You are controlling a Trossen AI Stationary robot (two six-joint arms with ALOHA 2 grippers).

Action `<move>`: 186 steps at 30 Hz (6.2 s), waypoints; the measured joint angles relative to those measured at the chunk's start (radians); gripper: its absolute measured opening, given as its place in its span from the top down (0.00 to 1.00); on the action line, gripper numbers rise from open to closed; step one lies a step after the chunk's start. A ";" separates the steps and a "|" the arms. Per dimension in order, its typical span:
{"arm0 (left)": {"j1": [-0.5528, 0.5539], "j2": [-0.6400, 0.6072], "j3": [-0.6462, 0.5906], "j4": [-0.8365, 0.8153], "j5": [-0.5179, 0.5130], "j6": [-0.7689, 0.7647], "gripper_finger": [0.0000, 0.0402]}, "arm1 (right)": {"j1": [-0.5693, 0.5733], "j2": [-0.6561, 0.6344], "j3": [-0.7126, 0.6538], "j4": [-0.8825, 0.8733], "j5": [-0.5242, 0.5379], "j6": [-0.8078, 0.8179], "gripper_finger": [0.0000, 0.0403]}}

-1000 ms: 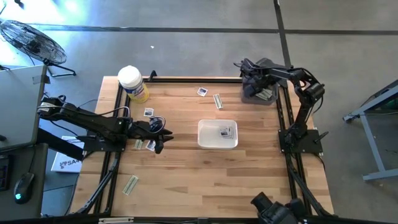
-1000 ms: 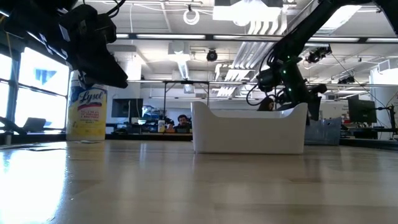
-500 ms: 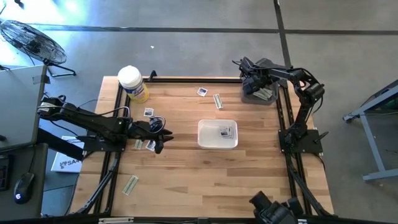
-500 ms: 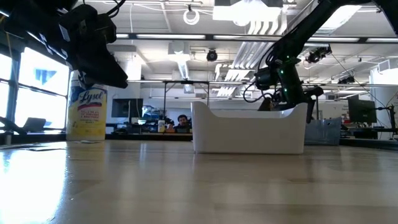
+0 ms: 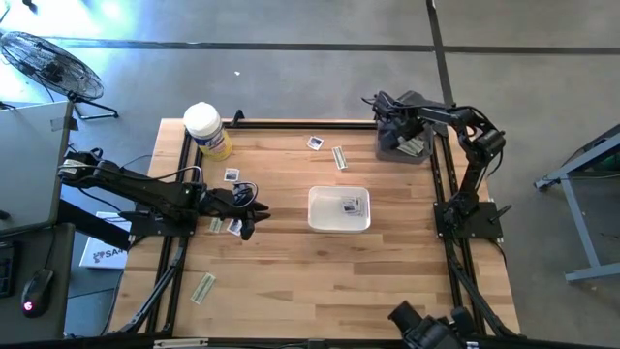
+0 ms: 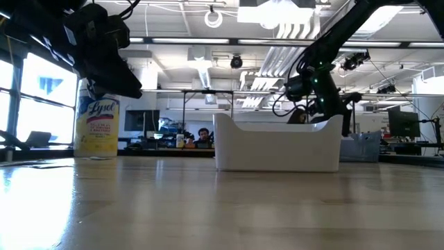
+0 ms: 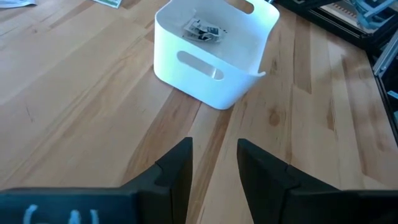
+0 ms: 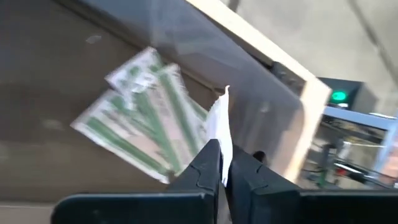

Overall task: Pick & Place First Aid Supplies
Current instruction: Put the green bandage into the black bin, then put the blue alcohol pad into the white bin

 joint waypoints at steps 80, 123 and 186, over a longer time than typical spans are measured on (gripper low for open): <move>0.000 0.000 0.000 -0.007 -0.100 0.048 0.69 | 0.305 0.288 0.177 0.809 -0.715 -0.491 0.54; 0.001 0.000 0.000 -0.054 -0.149 0.074 0.69 | 0.325 0.244 0.310 0.422 -0.563 -0.775 0.55; 0.002 -0.001 0.000 0.142 -0.399 0.291 0.69 | 0.281 0.263 0.097 0.783 -0.740 -0.726 0.67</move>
